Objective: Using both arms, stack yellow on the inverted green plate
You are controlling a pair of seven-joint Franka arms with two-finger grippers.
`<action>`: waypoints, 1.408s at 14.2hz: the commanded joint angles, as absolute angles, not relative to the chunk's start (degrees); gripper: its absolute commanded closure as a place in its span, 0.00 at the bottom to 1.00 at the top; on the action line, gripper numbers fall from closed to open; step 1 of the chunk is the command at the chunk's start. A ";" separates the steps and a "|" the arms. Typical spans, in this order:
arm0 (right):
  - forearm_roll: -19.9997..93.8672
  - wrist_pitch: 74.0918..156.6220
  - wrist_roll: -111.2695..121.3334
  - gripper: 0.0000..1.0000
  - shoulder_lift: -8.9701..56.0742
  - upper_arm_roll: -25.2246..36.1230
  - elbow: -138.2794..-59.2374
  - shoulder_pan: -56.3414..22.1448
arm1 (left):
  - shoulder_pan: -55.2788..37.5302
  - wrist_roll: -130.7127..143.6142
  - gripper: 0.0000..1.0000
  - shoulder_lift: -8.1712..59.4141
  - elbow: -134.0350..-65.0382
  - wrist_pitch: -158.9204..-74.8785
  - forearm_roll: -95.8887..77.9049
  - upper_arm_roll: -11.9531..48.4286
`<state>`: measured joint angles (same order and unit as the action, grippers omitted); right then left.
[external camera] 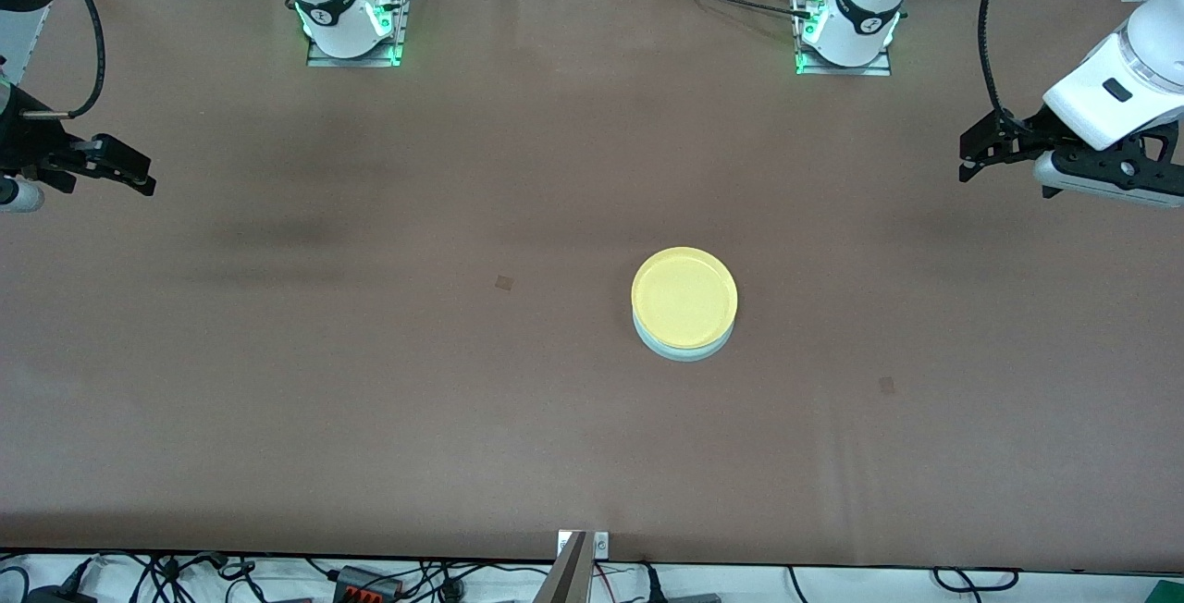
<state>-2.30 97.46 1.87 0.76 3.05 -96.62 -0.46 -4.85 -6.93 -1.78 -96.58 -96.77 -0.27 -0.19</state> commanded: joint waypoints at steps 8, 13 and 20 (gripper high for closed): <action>-3.25 97.30 1.76 0.00 0.79 2.90 -96.24 0.09 | -5.10 -6.77 0.00 -1.14 -95.01 -95.45 -1.23 -0.62; -3.25 97.21 1.76 0.00 0.97 2.90 -96.15 0.35 | -5.10 -6.77 0.00 -1.14 -95.01 -95.45 -1.32 -0.62; -3.25 96.94 1.76 0.00 0.97 2.90 -96.50 0.62 | -5.01 -6.77 0.00 -1.14 -95.01 -95.54 -1.14 -0.62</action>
